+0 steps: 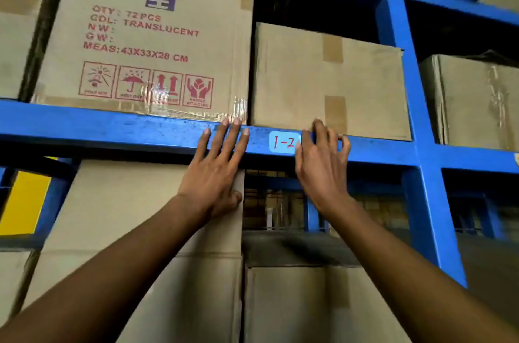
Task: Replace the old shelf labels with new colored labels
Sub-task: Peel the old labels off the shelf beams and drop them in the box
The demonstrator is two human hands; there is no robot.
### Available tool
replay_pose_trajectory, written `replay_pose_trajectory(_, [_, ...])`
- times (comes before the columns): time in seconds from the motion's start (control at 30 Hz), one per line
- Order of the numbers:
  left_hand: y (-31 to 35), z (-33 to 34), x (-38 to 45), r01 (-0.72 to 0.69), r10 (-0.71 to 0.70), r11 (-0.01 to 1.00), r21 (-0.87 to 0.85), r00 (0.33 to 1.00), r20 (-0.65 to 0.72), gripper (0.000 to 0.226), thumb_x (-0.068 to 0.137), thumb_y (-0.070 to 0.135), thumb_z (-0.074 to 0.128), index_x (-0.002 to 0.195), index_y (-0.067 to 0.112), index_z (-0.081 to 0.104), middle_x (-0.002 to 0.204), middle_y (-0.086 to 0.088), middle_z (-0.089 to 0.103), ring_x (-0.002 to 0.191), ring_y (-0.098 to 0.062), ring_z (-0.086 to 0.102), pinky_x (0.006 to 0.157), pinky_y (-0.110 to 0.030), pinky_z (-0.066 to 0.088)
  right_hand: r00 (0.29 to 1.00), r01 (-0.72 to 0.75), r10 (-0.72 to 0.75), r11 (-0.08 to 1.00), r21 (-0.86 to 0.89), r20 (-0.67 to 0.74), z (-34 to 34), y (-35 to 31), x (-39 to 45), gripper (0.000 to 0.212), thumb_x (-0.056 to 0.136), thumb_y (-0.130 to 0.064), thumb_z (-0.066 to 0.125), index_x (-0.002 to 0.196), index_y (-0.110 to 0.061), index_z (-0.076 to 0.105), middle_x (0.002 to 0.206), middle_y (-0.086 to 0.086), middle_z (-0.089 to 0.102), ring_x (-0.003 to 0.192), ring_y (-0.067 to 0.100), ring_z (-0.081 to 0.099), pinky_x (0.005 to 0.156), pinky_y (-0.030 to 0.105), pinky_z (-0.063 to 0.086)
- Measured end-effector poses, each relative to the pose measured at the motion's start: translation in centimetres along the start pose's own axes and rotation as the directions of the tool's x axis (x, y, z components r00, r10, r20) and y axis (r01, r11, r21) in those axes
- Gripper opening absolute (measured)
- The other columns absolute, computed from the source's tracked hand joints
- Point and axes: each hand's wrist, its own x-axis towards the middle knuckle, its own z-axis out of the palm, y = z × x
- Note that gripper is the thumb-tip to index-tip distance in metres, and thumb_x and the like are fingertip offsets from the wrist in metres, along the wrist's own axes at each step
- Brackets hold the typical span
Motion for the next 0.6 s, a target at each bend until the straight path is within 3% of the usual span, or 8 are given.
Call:
replay_pose_trajectory(0.13, [-0.3,0.2,-0.1,-0.008,0.008,1.000,0.003,1.000,-0.020,0.113,0.074,0.051,0.055,0.143,0.012,-0.025,0.152,-0.012,-0.029,0.141,-0.029,-0.026,0.115,-0.048,-0.014,0.998,-0.006,0.003,0.998,-0.060,-0.061,0.4,-1.6,-0.3,0.043,0.089,-0.017,0.046,0.129,-0.001,0.041,0.147,0.015,0.029,0.129,0.031,0.029,0.107,0.047,0.018])
replay_pose_trajectory(0.4, [-0.3,0.2,-0.2,-0.015,0.014,0.999,-0.039,1.000,-0.023,0.112,0.076,0.053,0.056,0.143,0.012,-0.024,0.155,-0.014,-0.024,0.141,-0.030,-0.026,0.114,-0.048,-0.014,0.990,-0.050,0.055,0.998,0.038,-0.130,-0.3,-2.4,0.1,0.028,0.089,-0.020,0.047,0.110,-0.004,0.058,0.133,0.011,0.046,0.121,0.027,0.037,0.107,0.043,0.020])
replay_pose_trajectory(0.6, [-0.3,0.2,-0.2,-0.016,0.015,0.999,-0.037,0.999,-0.032,0.111,0.077,0.052,0.055,0.144,0.012,-0.023,0.155,-0.012,-0.024,0.142,-0.028,-0.025,0.116,-0.048,-0.011,0.986,-0.036,0.076,0.968,0.250,-0.151,-0.3,-2.0,0.6,0.017,0.084,-0.018,0.050,0.095,-0.007,0.057,0.110,0.010,0.058,0.105,0.023,0.045,0.095,0.035,0.026])
